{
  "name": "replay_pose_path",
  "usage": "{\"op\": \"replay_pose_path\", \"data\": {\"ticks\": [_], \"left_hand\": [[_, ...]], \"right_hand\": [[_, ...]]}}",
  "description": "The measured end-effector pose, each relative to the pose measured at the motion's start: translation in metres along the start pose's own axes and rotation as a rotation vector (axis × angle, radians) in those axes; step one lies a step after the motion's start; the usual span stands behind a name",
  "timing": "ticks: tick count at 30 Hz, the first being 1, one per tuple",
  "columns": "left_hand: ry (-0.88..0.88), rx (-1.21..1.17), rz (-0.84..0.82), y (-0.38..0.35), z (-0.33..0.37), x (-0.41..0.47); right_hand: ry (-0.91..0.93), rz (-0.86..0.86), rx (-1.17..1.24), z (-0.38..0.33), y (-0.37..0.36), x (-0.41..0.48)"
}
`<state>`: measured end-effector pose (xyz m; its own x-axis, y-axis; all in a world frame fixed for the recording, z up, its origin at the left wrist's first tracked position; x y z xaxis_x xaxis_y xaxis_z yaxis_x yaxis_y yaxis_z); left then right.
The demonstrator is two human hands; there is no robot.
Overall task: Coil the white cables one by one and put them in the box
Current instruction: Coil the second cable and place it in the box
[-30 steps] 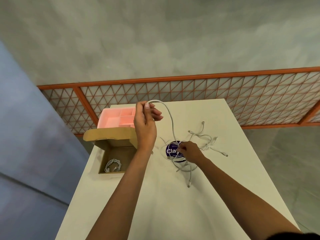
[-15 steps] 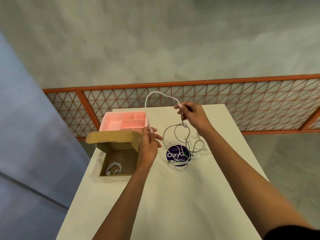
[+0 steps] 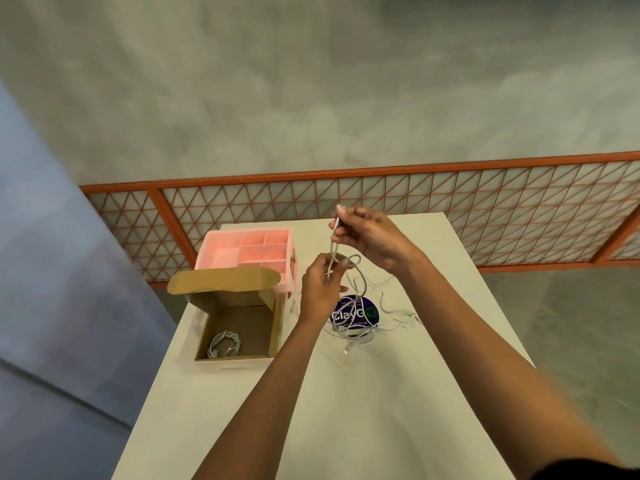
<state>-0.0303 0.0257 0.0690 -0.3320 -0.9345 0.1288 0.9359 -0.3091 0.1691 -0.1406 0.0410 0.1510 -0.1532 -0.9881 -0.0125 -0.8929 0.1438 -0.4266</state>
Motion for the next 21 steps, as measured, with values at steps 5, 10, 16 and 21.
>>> {"op": "replay_pose_path", "data": {"ticks": [5, 10, 16, 21], "left_hand": [[-0.040, 0.065, 0.126, 0.012, 0.000, 0.002], [-0.053, 0.092, 0.143, 0.017, -0.001, 0.004], [-0.086, 0.229, 0.163, 0.026, 0.003, 0.005], [-0.127, 0.143, 0.224, 0.037, 0.019, 0.006]], "right_hand": [[-0.073, 0.030, -0.659, 0.026, 0.027, -0.009], [0.016, 0.091, -0.905, 0.054, 0.040, -0.014], [0.215, 0.304, -0.813, 0.054, 0.057, -0.010], [0.297, 0.543, -0.776, 0.055, 0.079, -0.010]]}}
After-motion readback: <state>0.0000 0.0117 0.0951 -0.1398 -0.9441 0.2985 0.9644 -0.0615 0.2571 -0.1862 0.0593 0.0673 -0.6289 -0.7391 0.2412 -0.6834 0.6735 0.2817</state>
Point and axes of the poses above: each hand's wrist, its own x-axis towards the middle knuckle, its own y-axis out of the back of the hand, z = x × y, the point moved 2 cm from there along x, towards the middle knuckle, and after that the axes turned 5 degrees about x, right-handed, at the moved point
